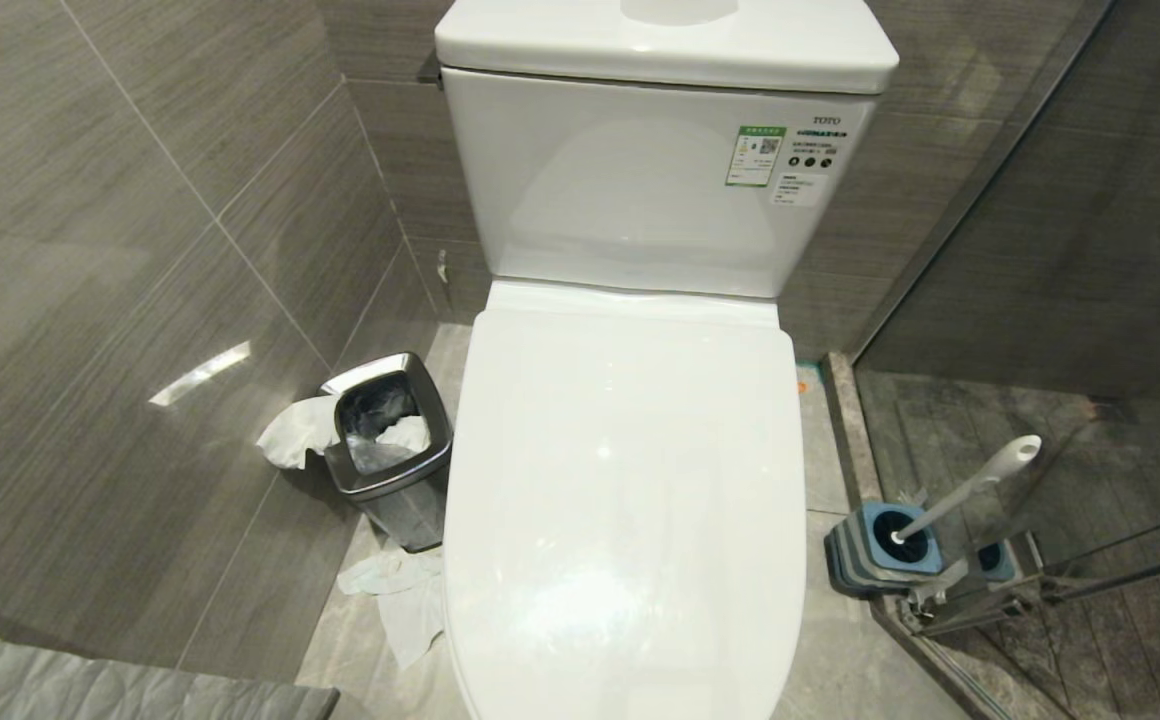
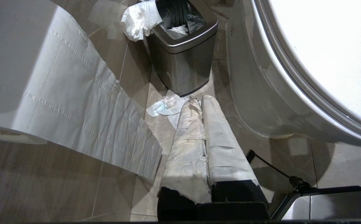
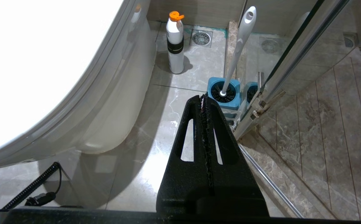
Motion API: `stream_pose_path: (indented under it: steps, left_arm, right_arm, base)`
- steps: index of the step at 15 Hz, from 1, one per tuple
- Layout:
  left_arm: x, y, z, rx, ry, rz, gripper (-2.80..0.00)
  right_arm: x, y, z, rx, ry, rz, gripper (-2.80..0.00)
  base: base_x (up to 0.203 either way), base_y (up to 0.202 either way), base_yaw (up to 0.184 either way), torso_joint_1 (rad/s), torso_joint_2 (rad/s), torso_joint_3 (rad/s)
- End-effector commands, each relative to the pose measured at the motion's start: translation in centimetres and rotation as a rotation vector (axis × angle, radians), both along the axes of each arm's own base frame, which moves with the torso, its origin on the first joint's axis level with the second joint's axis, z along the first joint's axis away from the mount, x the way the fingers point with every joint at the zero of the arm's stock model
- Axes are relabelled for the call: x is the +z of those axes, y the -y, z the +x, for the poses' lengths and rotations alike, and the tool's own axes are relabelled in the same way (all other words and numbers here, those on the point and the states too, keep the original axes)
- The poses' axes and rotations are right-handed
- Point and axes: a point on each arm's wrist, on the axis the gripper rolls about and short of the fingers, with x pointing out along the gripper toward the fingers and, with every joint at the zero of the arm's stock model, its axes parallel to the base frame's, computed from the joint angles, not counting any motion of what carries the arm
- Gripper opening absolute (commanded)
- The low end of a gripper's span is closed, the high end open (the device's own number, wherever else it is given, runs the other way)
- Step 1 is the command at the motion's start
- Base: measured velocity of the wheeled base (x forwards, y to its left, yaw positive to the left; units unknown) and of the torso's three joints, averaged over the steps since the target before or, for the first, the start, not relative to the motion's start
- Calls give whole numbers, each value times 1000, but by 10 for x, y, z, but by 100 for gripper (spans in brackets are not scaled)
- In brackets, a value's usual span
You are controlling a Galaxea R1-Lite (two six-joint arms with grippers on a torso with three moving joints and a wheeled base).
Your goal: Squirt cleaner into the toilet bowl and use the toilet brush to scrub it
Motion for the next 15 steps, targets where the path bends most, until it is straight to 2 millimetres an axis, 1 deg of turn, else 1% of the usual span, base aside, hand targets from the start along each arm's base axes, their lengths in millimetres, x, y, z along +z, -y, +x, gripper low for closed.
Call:
stream_pose_path:
  steps: [1, 15]
  left_arm:
    - [0, 0, 0, 0, -1, 0, -280]
    - [0, 0, 0, 0, -1, -1, -280]
  right_arm:
    - [0, 0, 0, 0, 0, 0, -280]
    - [0, 0, 0, -3, 1, 9, -280]
  base:
    - [0, 0, 0, 0, 0, 0]
    - [0, 0, 0, 0, 0, 0]
